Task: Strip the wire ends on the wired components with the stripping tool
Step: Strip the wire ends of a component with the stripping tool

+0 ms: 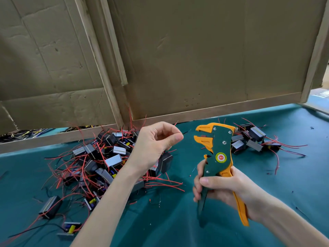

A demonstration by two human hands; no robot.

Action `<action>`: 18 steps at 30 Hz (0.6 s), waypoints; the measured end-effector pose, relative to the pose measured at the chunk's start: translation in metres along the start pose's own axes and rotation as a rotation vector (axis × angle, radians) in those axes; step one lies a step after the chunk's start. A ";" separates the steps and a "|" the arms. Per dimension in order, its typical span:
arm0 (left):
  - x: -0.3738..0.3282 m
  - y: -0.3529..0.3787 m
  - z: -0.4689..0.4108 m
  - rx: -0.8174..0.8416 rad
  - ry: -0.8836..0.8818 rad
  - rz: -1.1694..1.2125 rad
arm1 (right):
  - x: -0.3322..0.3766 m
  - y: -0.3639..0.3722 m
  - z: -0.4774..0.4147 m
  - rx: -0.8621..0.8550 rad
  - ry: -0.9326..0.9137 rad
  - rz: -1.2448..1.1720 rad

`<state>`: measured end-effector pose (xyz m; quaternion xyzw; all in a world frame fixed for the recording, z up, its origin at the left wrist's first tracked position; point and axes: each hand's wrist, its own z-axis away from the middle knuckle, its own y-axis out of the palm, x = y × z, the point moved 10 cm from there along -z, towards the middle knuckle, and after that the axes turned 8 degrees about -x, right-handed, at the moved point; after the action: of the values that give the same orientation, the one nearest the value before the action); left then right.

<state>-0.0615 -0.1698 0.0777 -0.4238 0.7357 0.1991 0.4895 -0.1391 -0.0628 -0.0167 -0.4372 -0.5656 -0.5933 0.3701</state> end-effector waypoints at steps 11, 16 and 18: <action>-0.008 0.010 0.005 0.101 -0.037 -0.105 | 0.000 0.004 0.003 0.037 0.008 0.049; -0.013 0.009 0.005 0.127 -0.013 -0.164 | -0.002 0.006 0.004 0.057 0.016 0.064; -0.013 0.010 0.006 0.148 -0.012 -0.189 | -0.003 0.006 0.004 0.060 0.020 0.065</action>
<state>-0.0643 -0.1544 0.0855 -0.4526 0.7021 0.0997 0.5407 -0.1325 -0.0593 -0.0176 -0.4384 -0.5648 -0.5680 0.4077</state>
